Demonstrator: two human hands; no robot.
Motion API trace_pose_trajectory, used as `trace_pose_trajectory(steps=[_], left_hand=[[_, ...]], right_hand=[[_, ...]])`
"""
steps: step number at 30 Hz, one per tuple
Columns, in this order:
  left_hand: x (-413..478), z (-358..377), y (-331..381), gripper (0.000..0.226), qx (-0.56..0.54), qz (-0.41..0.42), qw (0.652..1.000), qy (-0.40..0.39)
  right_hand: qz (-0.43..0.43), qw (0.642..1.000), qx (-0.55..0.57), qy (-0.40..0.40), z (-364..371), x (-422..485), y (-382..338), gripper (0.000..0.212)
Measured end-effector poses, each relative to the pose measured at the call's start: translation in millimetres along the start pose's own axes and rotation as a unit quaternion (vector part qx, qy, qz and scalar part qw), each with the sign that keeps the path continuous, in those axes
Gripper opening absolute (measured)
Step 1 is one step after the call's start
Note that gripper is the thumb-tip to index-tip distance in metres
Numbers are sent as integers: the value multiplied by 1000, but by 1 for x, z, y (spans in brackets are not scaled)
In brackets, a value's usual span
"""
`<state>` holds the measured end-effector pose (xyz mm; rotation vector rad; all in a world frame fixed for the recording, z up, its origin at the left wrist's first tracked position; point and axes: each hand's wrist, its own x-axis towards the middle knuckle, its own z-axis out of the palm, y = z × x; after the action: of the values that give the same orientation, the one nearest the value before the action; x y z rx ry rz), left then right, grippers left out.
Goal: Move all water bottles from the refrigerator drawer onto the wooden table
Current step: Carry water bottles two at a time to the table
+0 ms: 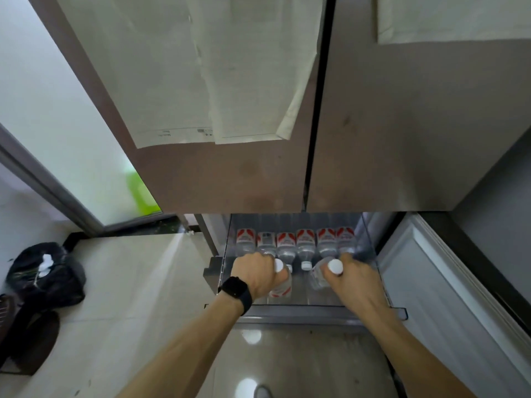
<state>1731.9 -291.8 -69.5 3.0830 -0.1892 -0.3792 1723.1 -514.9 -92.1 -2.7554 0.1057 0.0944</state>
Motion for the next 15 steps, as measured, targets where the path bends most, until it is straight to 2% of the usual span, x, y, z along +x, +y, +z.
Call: trace_pose_trajectory(steps=[3,6,8,11,13,15], left_hand=[[4,6,7,55,1,-5,1000,20],[5,20,-1,48,-135,-23,990,40],[4,31,-6,44,-254,-19,967,18],[4,45,-7,39,-399,-11,917,-27],[4,52,-5,50,-411,-1,910,-58],[6,56,-1,69,-380,8,921,-89]], right_hand=[[-1,999,33,24,11,1,10,46],[0,997,79,-11,19,3,23,51],[5,989,146,-22,23,2,28,55],[-16,976,217,-25,25,4,26,50],[-10,970,237,-60,29,6,24,50],[-9,970,228,-86,30,10,23,61]])
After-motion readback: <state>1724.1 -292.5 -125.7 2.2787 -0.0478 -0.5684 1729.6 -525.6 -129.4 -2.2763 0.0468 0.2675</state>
